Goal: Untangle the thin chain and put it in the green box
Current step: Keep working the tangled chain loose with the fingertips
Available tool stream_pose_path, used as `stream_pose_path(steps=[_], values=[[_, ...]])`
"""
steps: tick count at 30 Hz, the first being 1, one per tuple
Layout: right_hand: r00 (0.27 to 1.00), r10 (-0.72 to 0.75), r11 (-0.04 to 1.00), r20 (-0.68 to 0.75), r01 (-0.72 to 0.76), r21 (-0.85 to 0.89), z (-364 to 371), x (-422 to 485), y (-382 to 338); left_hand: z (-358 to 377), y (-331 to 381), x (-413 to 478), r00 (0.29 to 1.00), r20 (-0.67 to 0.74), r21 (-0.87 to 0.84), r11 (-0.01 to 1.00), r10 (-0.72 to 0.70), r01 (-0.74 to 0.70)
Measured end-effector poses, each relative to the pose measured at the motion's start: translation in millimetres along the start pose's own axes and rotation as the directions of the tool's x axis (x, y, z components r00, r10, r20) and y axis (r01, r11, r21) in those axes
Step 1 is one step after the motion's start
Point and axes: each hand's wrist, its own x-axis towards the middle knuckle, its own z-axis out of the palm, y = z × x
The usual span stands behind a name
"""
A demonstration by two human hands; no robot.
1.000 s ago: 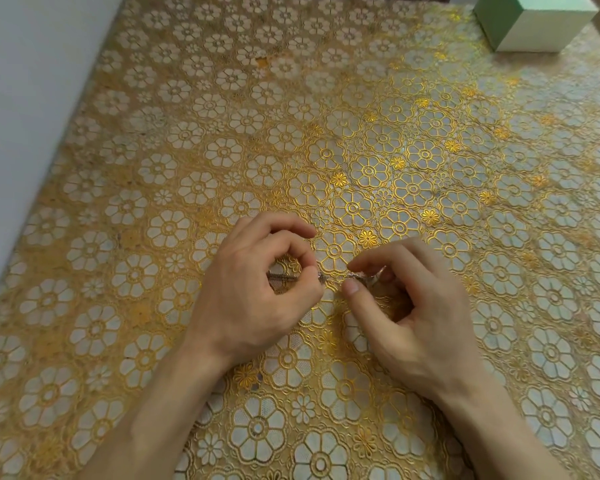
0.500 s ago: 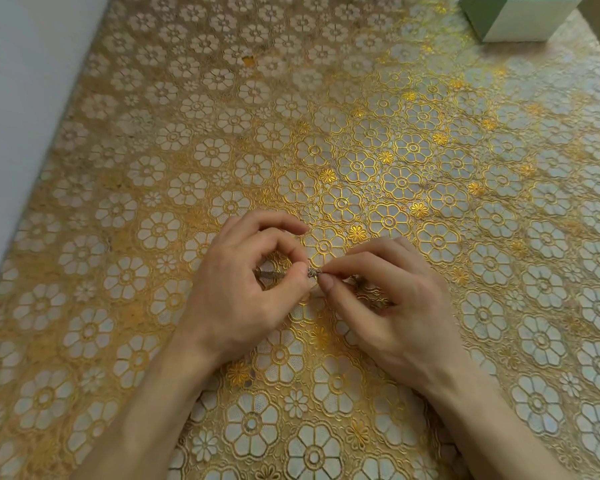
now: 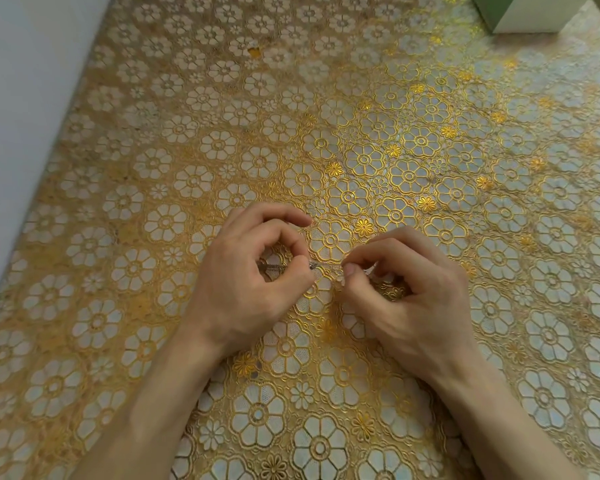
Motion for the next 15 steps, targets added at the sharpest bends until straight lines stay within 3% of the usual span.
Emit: stream_pose_path(steps=[6,15], values=[[0.989,0.142,0.987,-0.038,-0.138,0.079,-3.2,1.8,0.9,-0.6,0.0,-0.8,0.999,-0.035,0.001,1.0,-0.003,0.003],[0.979,0.19,0.976,-0.076,-0.18,0.121,-5.5,2.9,2.3,-0.5,-2.1,-0.3,0.998,-0.067,0.008,1.0,0.013,-0.013]])
